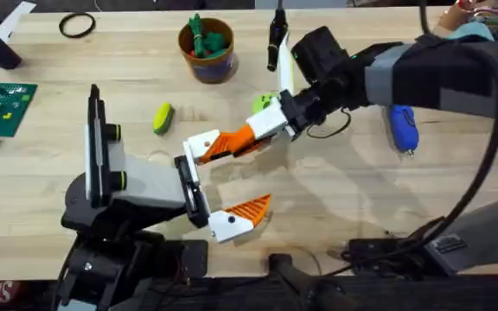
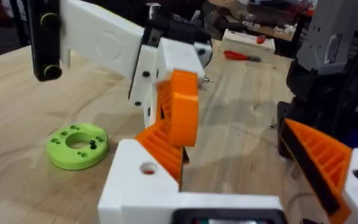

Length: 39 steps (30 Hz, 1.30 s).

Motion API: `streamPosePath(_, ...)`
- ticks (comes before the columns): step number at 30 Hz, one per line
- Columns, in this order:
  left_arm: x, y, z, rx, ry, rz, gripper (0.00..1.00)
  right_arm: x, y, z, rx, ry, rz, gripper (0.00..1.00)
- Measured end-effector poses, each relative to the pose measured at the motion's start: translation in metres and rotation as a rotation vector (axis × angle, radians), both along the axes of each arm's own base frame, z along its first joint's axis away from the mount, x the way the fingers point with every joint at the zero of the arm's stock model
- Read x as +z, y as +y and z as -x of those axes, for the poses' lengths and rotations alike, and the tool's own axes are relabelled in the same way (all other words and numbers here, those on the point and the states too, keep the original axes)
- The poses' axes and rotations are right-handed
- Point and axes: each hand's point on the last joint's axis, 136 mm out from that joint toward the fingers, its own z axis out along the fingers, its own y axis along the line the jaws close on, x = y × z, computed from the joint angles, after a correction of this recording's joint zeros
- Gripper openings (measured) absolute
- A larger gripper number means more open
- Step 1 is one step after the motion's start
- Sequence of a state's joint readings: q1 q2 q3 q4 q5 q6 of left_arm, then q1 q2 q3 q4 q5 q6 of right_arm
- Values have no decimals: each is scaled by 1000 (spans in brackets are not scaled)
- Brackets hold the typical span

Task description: Pick up the gripper from the table and insert it into the empty holder that is missing its gripper. Then pick up a screw, insert it into the mounting hole, and use the screwdriver to tighten it. Finally, clean up the table by picking up the vegetable and placing it into the bucket.

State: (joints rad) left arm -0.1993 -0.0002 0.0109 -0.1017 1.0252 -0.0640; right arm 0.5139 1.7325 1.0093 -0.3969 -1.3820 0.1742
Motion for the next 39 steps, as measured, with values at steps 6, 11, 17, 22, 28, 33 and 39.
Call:
streamPosePath(6,0,0,0,0,2,1,989,3,1,4,17,29,-17,9)
streamPosePath(11,0,0,0,1,2,1,989,4,2,3,16,22,-20,8)
streamPosePath(17,0,2,-5,28,-6,-3,989,5,7,-3,12,-12,-39,7)
streamPosePath(22,0,4,-10,59,-9,-5,989,6,14,-5,10,-20,-32,7)
streamPosePath(28,0,6,-12,74,-2,-3,989,3,19,-5,2,-11,-1,7)
streamPosePath(33,0,6,-13,80,7,1,989,2,20,-5,-3,-6,8,13)
streamPosePath(39,0,6,-13,82,15,4,989,-1,22,-7,-16,-8,31,153)
